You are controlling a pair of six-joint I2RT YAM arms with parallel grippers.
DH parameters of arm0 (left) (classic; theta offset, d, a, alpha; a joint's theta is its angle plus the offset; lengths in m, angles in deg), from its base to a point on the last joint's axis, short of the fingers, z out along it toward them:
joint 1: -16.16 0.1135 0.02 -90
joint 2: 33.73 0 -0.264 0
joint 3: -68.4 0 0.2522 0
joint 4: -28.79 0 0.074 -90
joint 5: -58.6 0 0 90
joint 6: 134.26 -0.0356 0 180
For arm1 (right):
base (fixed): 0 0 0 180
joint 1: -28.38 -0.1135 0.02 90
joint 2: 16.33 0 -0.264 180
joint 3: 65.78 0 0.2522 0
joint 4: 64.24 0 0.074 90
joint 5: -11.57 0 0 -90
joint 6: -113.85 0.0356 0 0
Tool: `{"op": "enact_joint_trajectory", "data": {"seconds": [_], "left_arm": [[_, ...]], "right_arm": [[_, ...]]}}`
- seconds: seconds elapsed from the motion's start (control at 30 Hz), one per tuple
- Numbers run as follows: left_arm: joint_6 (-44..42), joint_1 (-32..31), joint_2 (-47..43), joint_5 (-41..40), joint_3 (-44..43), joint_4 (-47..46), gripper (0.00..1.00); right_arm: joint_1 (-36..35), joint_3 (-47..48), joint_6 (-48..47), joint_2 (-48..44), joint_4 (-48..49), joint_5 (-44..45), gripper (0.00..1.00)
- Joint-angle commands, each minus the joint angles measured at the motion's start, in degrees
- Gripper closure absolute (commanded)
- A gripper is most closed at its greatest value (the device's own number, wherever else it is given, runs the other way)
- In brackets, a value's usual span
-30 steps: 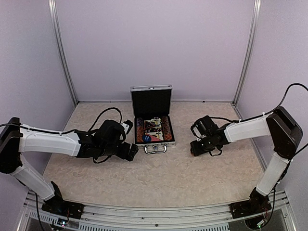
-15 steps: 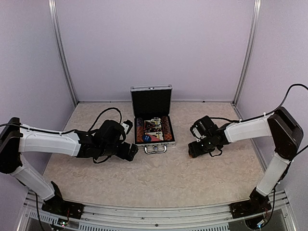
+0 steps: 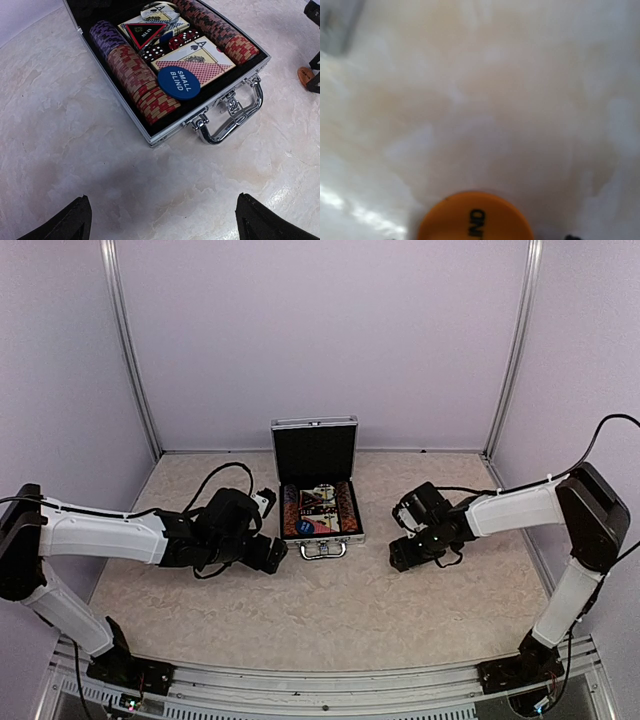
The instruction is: Pack up texas hold em set
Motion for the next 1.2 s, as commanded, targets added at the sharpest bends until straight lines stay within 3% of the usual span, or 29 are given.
{"op": "enact_joint_trajectory", "data": {"seconds": [0.0,0.3,0.5,0.77,1.17], "left_arm": [[-0.7,-0.4,0.3,-0.4,-1.7,0.8,0.01],[-0.8,-0.4,0.6,-0.4,-2.0,0.7,0.01],[-0.6,-0.4,0.8,-0.4,-1.7,0.6,0.01],[-0.4,-0.4,1.3,0.1,-1.6,-0.1,0.01],[-0.2,-0.4,0.9,0.0,-0.5,-0.5,0.01]], "right_arm": [[-1.7,0.3,-0.7,3.7,-1.9,0.4,0.28],[-3.9,1.9,-1.1,6.5,-4.8,3.8,0.38],[-5.0,1.8,-0.5,5.5,-6.4,4.1,0.33],[-5.0,0.2,-0.3,4.5,-6.3,4.3,0.34],[-5.1,-0.1,0.0,3.9,-5.1,4.0,0.55]]}}
